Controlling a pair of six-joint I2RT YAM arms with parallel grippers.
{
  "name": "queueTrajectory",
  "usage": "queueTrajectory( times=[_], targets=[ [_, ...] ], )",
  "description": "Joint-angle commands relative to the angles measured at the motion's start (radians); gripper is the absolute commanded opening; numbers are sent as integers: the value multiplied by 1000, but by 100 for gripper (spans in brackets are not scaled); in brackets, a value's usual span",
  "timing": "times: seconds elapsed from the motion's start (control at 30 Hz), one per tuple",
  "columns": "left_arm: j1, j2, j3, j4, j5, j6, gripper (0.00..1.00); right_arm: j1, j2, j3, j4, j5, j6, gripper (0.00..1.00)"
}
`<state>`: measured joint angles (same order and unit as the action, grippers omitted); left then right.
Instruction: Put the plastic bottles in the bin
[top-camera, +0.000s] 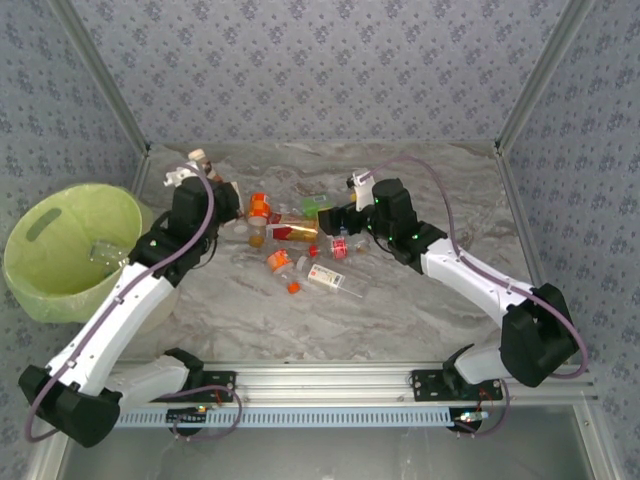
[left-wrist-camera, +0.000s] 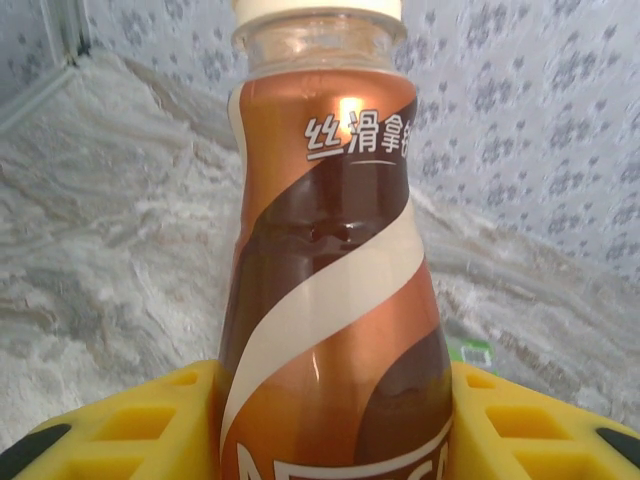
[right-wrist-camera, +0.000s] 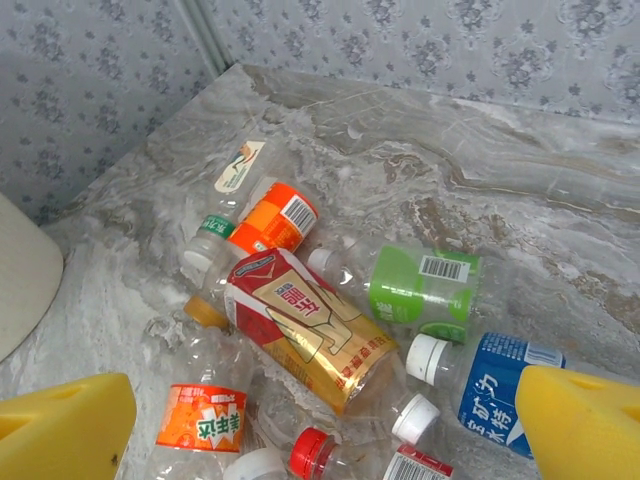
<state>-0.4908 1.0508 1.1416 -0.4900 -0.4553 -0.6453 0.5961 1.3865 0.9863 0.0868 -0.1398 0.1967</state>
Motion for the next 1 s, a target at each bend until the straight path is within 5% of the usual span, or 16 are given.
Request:
queueTrajectory(
  times=[0.0, 0.2, 0.5, 0.7, 0.97],
  targets=[
    [6, -52, 107, 2, -33, 119, 47, 4, -21, 39, 22, 32, 36, 100],
    [6, -76, 260, -65, -48, 243, 45, 4, -15, 48, 24, 61, 56, 100],
    [41, -106, 303, -152, -405, 327, 46, 2, -24, 41, 30, 139, 75, 100],
    [148, -123, 281, -234, -532, 321, 46, 1, -17, 46, 28, 150, 78, 100],
    [327, -162, 249, -325, -512, 258, 46, 2, -6, 63, 13, 146, 87, 100]
  ],
)
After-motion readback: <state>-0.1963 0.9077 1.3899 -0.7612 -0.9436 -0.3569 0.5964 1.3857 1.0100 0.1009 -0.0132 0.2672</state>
